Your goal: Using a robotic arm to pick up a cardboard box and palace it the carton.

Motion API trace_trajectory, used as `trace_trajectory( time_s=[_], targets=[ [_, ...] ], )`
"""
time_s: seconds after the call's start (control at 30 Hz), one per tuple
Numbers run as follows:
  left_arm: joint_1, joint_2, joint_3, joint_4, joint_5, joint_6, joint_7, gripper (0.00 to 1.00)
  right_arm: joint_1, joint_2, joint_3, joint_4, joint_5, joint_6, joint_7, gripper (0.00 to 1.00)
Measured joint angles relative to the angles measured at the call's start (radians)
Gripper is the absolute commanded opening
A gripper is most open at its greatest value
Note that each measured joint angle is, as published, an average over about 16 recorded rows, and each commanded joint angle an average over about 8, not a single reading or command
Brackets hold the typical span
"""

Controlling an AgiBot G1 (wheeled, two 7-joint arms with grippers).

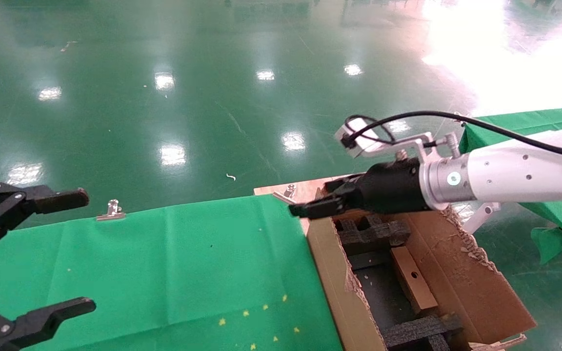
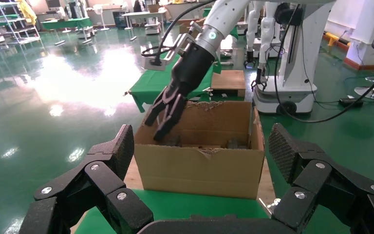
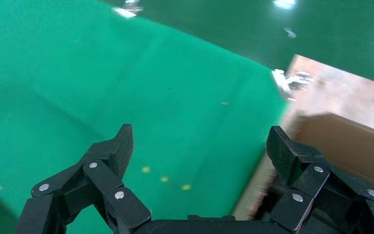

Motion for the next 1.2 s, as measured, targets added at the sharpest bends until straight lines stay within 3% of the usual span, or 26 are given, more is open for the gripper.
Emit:
trace_trajectory(
  time_s=[0.87,1.2],
  targets=[
    [0.000,0.000,0.001,0.000,0.000,0.000,0.000,1.00,-0.469,-0.059,0.733,-0.033,0.441,-0.433,-0.775,1.00],
    [0.000,0.000,0.001,0.000,-0.001,0.000,0.000,1.00,-0.601,-0.076,0.940,-0.042,0.565,-0.553,-0.981,1.00]
  ],
)
